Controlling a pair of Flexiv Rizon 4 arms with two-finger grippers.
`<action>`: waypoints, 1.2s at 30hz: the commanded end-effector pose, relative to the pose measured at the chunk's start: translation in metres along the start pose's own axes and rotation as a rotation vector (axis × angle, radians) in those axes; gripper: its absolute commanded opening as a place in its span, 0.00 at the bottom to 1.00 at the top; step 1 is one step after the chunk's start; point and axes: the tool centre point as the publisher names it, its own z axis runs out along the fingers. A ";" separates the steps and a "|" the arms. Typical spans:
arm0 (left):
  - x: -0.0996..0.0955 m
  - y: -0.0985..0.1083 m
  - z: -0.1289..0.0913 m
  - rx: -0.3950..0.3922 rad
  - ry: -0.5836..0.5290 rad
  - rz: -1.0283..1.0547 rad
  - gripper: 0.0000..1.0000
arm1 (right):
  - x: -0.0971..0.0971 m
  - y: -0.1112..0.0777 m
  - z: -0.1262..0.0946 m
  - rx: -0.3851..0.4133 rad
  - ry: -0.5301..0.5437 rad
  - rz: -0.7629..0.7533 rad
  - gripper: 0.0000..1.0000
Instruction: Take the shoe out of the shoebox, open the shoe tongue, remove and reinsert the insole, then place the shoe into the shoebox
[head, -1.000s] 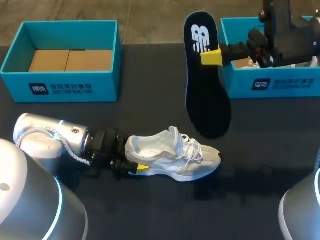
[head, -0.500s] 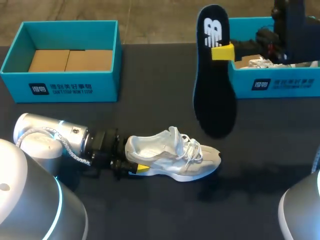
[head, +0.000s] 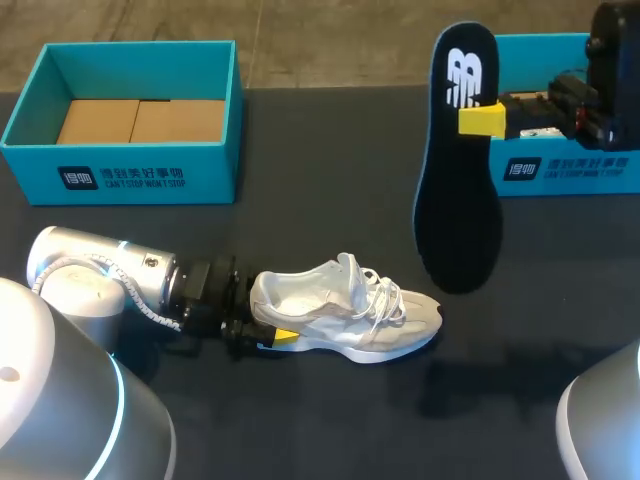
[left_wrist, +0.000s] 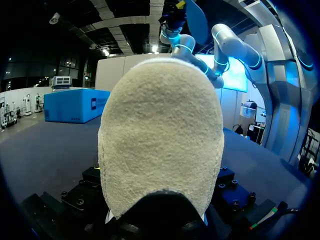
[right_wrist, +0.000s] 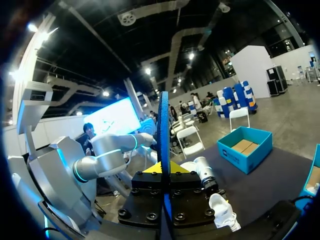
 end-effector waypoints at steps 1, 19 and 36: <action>-0.001 0.002 0.001 -0.002 0.000 -0.001 0.00 | 0.001 -0.001 0.001 -0.002 -0.002 0.001 0.00; -0.002 0.014 0.000 -0.096 0.025 -0.005 0.93 | 0.001 -0.001 0.001 -0.002 -0.002 0.001 0.00; 0.007 0.017 -0.020 -0.151 0.023 0.019 1.00 | 0.001 -0.001 0.001 -0.002 -0.002 0.001 0.00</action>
